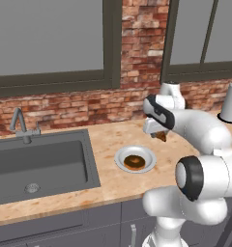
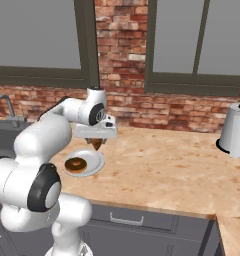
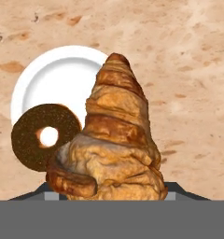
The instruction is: Place the pastries on the plates.
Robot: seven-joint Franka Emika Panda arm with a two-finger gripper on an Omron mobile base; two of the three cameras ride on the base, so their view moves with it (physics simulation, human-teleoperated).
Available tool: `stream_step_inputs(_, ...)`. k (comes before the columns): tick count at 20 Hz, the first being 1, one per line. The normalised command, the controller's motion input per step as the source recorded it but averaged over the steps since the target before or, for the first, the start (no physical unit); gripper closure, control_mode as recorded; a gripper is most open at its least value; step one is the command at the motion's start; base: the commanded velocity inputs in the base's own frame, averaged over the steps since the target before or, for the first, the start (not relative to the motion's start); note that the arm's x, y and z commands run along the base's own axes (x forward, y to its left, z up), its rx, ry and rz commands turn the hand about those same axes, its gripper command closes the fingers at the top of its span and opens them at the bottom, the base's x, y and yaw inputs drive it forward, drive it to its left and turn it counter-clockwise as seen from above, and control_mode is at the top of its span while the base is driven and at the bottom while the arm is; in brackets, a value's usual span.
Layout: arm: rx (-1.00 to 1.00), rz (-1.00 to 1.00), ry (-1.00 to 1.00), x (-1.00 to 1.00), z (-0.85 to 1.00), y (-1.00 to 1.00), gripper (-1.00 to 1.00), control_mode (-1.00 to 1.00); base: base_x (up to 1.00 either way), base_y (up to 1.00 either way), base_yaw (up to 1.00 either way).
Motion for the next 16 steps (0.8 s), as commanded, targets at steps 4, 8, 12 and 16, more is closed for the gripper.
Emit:
stream_step_inputs(4, 0.00, -0.12, 0.02, -0.68, 0.28, 0.05, 1.00, -1.00, 0.00, 0.00, 0.00)
stream_step_inputs(8, 0.00, -0.11, 0.03, -0.77, 0.23, 0.09, 1.00, -1.00, 0.00, 0.00, 0.00)
stream_step_inputs(12, 0.00, -0.11, 0.05, -0.73, 0.27, 0.17, 1.00, -1.00, 0.00, 0.00, 0.00)
stream_step_inputs(16, 0.00, -0.09, 0.06, -0.69, 0.31, 0.14, 1.00, -1.00, 0.00, 0.00, 0.00)
